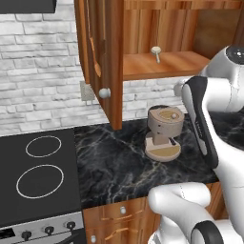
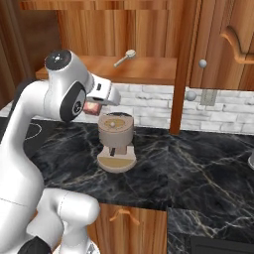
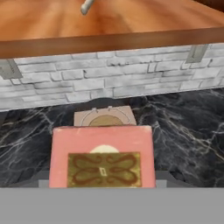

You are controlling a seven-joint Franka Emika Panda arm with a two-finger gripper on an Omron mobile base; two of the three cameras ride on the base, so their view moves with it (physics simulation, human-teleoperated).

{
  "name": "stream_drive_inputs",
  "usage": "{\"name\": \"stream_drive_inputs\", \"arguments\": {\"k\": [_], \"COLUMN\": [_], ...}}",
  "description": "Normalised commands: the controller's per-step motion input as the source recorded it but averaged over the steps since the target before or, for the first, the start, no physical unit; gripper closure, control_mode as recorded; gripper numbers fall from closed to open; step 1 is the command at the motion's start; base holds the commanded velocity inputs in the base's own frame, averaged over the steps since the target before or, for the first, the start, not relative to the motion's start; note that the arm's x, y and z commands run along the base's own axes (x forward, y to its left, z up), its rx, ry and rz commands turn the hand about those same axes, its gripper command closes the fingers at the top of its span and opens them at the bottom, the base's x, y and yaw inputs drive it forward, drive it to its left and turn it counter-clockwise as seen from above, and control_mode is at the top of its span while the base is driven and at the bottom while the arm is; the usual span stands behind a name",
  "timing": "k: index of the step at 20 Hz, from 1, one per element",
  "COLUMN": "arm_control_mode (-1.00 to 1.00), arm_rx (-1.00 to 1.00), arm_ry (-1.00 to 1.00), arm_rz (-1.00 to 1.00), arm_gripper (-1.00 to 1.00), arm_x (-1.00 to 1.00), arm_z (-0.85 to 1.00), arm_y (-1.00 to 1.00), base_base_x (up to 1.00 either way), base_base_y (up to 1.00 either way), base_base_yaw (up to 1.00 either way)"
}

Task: Pick up the bar soap and dish brush from the sink, and place them back in the cabinet, and close the cabinet doors.

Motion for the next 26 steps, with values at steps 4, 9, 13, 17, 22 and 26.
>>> {"name": "stream_drive_inputs", "arguments": {"k": [4,9,13,17,22,26], "arm_control_mode": [-1.00,-1.00,-1.00,-1.00,-1.00,-1.00], "arm_rx": [0.00,0.00,0.00,0.00,0.00,0.00], "arm_ry": [-0.07,-0.03,-0.03,-0.05,-0.01,0.00], "arm_rz": [0.00,0.00,0.00,0.00,0.00,0.00], "arm_gripper": [1.00,1.00,1.00,1.00,1.00,1.00], "arm_x": [0.01,0.16,0.30,0.35,0.34,0.40], "arm_z": [0.25,0.26,0.18,0.22,0.23,0.08], "arm_y": [0.00,0.00,0.00,0.00,0.00,0.00], "base_base_x": [0.00,0.00,0.00,0.00,0.00,0.00], "base_base_y": [0.00,0.00,0.00,0.00,0.00,0.00], "base_base_yaw": [0.00,0.00,0.00,0.00,0.00,0.00]}}
